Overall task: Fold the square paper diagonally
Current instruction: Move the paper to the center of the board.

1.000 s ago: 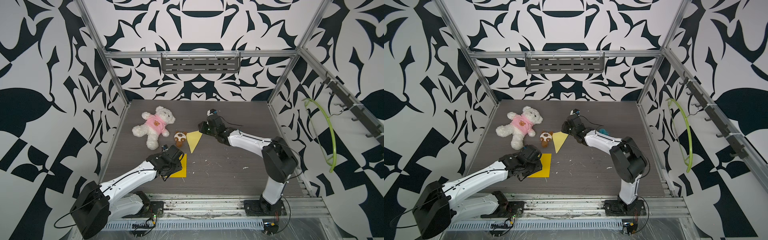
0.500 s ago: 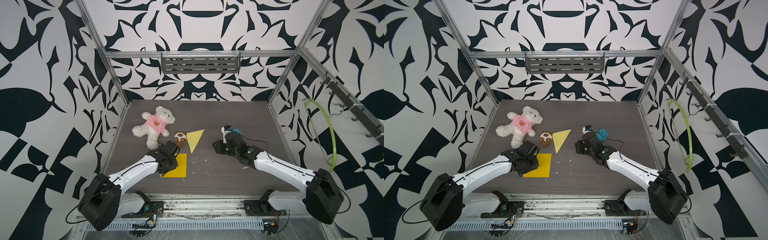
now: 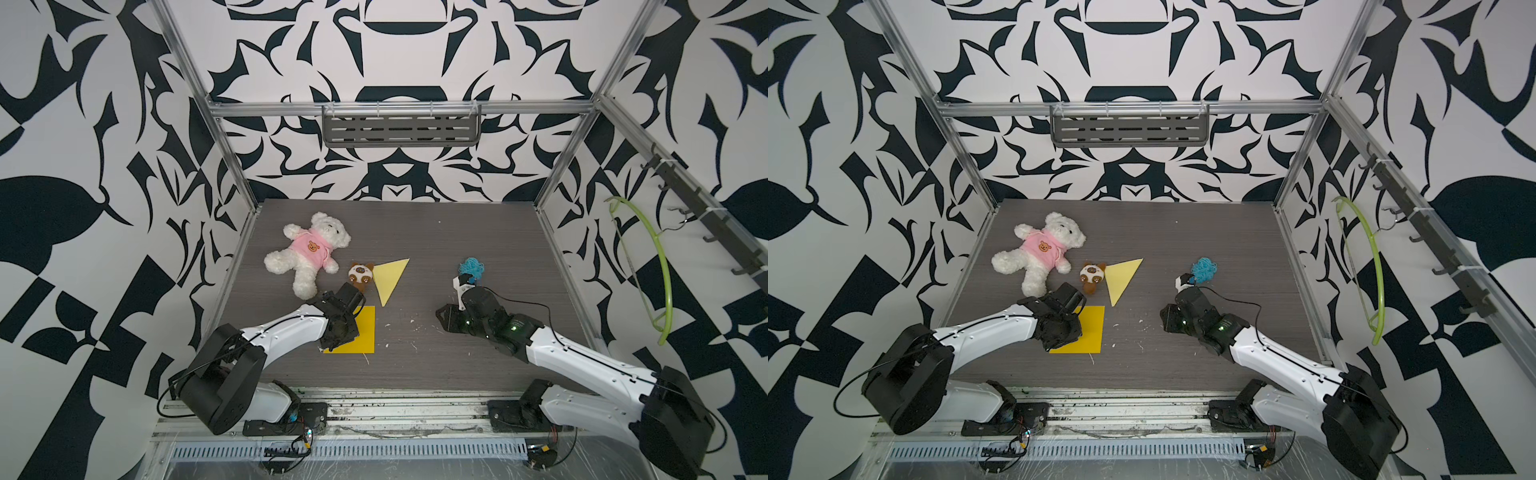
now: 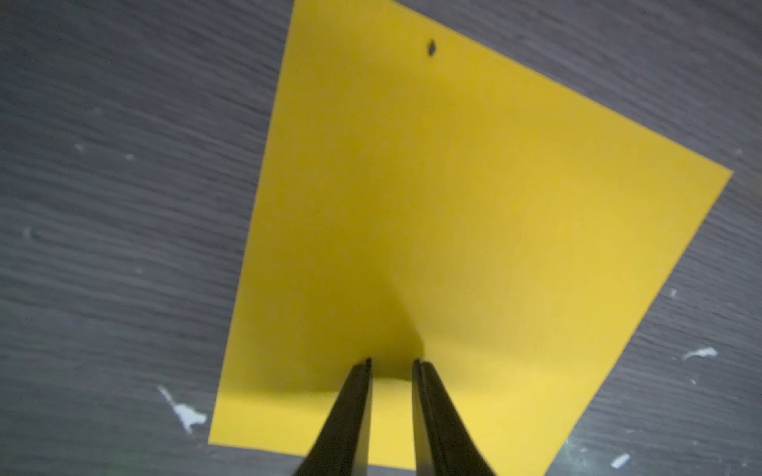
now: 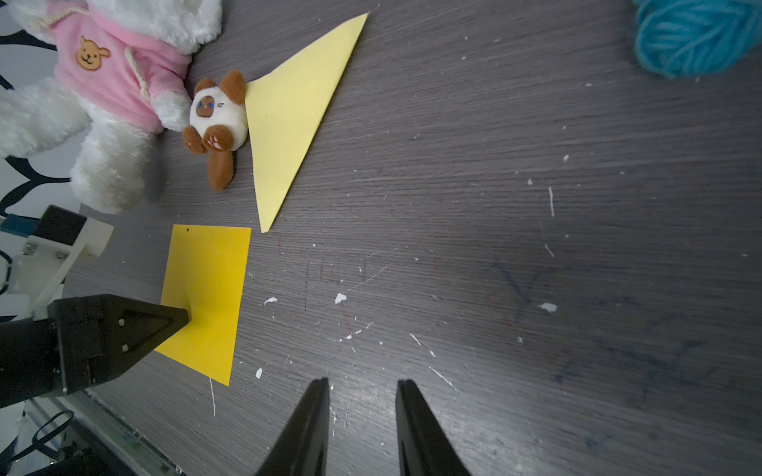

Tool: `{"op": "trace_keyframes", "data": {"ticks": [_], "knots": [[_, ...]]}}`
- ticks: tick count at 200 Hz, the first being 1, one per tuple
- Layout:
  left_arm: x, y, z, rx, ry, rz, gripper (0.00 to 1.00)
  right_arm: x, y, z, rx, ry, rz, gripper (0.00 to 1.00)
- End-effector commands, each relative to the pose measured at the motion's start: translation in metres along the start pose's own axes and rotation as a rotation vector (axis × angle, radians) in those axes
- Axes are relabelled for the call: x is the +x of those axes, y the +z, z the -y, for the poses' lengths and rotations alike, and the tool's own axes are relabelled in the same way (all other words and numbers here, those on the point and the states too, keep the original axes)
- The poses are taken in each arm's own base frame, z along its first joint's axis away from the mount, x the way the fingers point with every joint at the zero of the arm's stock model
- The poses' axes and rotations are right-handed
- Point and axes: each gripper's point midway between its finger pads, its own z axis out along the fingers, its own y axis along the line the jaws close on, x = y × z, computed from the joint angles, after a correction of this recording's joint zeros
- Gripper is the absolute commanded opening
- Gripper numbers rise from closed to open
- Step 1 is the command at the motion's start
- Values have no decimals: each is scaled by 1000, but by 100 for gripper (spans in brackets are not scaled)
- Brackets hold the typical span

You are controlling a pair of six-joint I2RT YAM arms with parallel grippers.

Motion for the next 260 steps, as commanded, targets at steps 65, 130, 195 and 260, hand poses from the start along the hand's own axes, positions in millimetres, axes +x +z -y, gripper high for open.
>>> {"op": "trace_keyframes", "data": {"ticks": [65, 130, 195, 260], "knots": [[88, 14, 87, 39, 195, -136, 24, 12, -11, 18, 55, 26, -5, 33], [89, -5, 172, 249, 228, -143, 27, 37, -39, 46, 168, 78, -91, 34], [46, -47, 181, 391, 175, -70, 31, 67, -43, 43, 136, 151, -198, 37], [-15, -32, 93, 291, 54, -10, 38, 67, -32, 19, 104, 168, -179, 48]]}}
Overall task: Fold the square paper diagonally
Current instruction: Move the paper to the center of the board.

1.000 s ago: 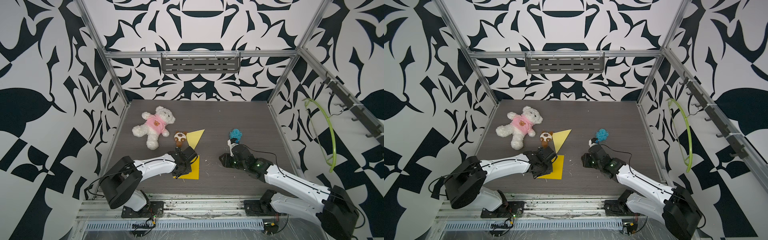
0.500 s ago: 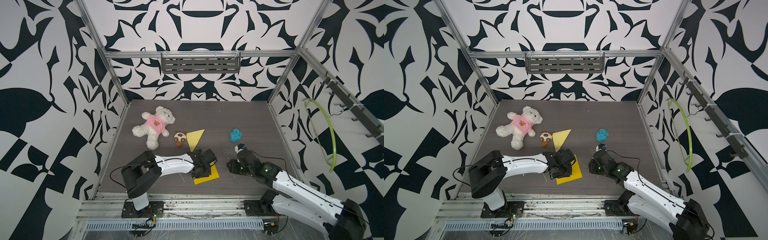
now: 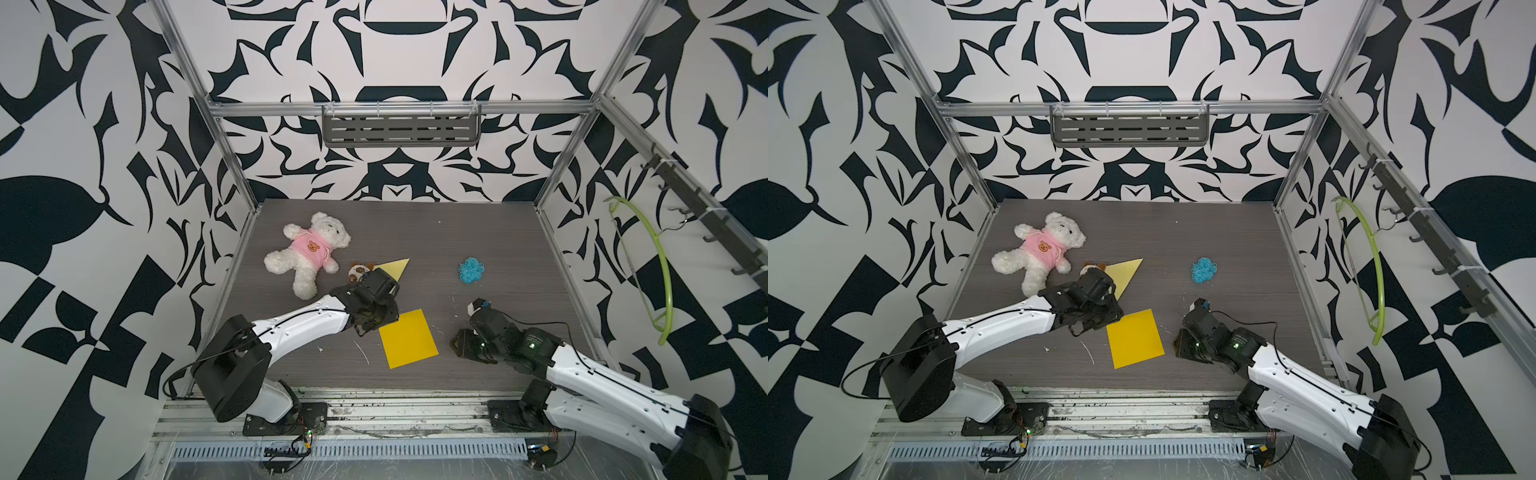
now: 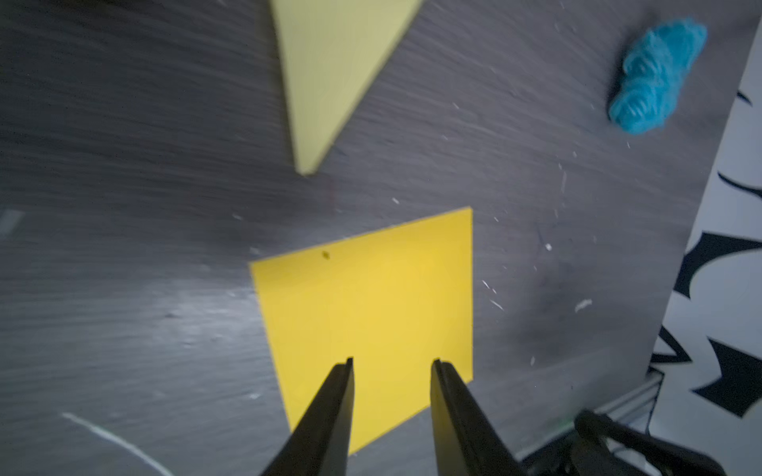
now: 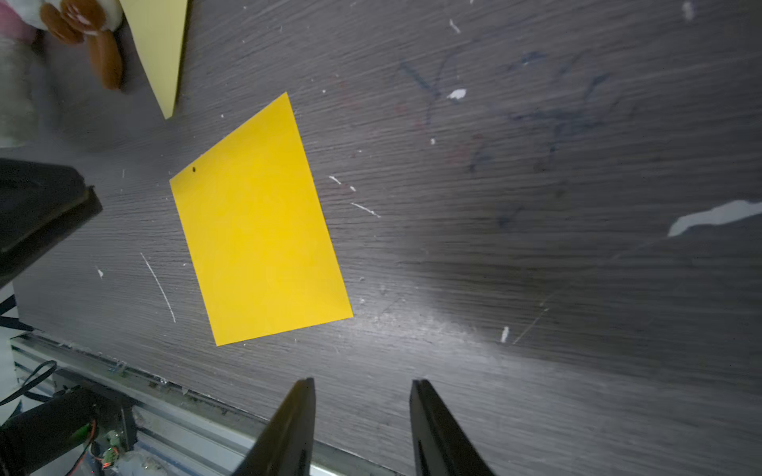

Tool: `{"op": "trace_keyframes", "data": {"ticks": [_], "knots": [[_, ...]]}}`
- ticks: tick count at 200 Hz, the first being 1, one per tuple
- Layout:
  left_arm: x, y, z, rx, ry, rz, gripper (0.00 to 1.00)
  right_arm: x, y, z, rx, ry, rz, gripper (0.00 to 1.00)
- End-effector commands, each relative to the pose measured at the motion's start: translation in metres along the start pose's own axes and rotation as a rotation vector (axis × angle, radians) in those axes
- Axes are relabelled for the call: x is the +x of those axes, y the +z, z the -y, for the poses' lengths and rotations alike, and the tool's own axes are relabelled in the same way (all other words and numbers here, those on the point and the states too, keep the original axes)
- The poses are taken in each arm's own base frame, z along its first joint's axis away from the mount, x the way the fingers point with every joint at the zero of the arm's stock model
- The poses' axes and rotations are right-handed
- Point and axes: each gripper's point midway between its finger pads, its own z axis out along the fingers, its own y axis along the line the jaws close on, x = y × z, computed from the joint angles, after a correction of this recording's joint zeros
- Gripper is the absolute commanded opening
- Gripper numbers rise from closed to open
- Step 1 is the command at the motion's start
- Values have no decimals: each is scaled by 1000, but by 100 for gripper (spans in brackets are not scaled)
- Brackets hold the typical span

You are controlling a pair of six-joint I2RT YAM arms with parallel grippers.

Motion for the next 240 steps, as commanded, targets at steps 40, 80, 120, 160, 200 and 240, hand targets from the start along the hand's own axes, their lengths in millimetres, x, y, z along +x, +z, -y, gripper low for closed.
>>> {"op": "trace_keyframes", "data": {"ticks": [40, 80, 120, 160, 200, 240], "knots": [[-1, 17, -51, -123, 17, -50, 33, -4, 9, -20, 7, 25, 37, 55], [-1, 23, -53, -136, 17, -49, 31, -1, 19, -22, 3, 52, 35, 64], [1, 31, -56, -145, 24, -67, 23, 2, 27, -33, 2, 42, 30, 63], [5, 34, -61, -168, 34, -73, 19, 6, 37, -30, 26, 54, 19, 60], [2, 35, -43, -101, 56, -69, 18, 7, 44, -30, 49, 54, 7, 56], [1, 47, -31, -85, 78, -95, 14, 10, 51, -32, 63, 51, -14, 54]]}}
